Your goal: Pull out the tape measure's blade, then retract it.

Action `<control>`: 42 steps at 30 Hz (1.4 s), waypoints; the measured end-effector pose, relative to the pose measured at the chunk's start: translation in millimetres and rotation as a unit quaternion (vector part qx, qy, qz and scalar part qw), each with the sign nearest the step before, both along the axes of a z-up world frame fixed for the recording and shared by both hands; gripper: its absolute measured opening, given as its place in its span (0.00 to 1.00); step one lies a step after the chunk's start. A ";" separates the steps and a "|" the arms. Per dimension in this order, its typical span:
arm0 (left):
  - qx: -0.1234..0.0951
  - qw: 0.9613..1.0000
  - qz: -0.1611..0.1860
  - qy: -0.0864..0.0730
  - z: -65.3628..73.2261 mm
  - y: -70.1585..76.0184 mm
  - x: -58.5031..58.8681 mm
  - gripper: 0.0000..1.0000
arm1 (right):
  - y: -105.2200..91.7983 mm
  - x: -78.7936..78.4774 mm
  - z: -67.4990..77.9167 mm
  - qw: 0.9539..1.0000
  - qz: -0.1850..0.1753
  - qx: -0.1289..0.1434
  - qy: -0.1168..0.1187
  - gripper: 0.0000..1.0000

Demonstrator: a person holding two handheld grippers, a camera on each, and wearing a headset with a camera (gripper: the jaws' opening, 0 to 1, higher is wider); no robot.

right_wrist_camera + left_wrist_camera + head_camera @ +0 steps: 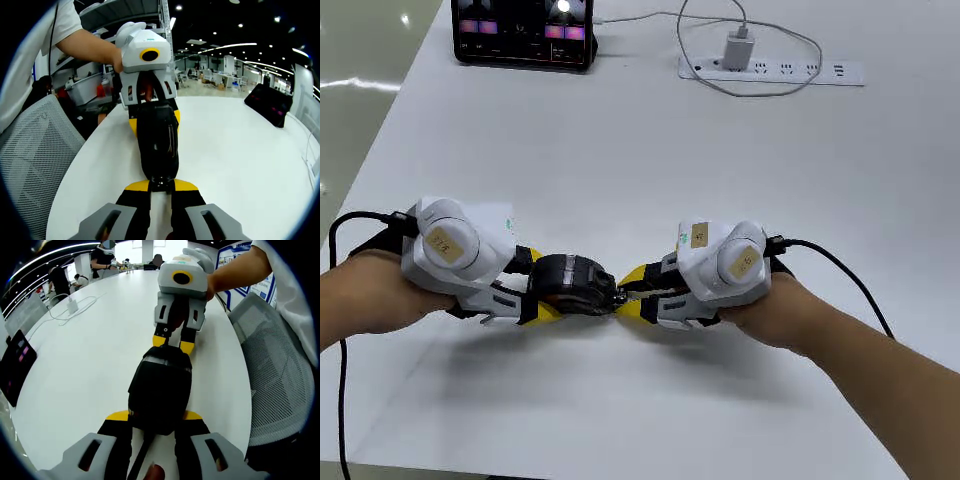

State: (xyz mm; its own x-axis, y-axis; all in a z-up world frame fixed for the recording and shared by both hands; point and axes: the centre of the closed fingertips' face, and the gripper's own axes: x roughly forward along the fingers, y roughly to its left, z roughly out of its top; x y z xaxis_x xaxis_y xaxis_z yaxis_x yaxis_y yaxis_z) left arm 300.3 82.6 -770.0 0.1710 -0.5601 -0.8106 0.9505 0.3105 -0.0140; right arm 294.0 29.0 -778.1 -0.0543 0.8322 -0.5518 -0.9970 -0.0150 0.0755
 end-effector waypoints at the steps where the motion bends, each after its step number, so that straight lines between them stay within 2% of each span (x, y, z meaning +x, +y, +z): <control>1: 0.000 1.000 -0.001 -0.002 0.0 -0.1 0.1 0.27 | 0.0 0.1 0.0 1.000 0.000 0.000 0.000 0.12; 7: 0.001 1.000 -0.001 -0.005 0.1 -0.2 0.2 0.27 | -0.3 -0.4 0.0 1.000 -0.011 0.000 -0.001 0.11; 10: 0.000 1.000 -0.001 -0.004 -0.3 -0.1 0.4 0.27 | 0.0 -0.7 -0.1 1.000 -0.016 -0.007 -0.018 0.11; 14: 0.001 1.000 -0.003 -0.005 -0.6 0.5 0.4 0.27 | -0.8 -0.3 0.4 1.000 -0.024 -0.002 -0.007 0.10; 18: 0.011 1.000 -0.011 -0.008 -0.9 0.8 0.2 0.26 | -1.0 -1.2 0.7 1.000 -0.016 -0.008 -0.012 0.10; 30: 0.011 1.000 -0.011 -0.006 -1.1 1.4 0.0 0.26 | -2.1 -1.4 0.4 1.000 -0.017 -0.005 -0.011 0.10; 42: 0.015 1.000 -0.010 -0.007 -0.4 1.0 0.0 0.26 | -13.6 -2.3 0.6 1.000 -0.023 -0.008 -0.010 0.09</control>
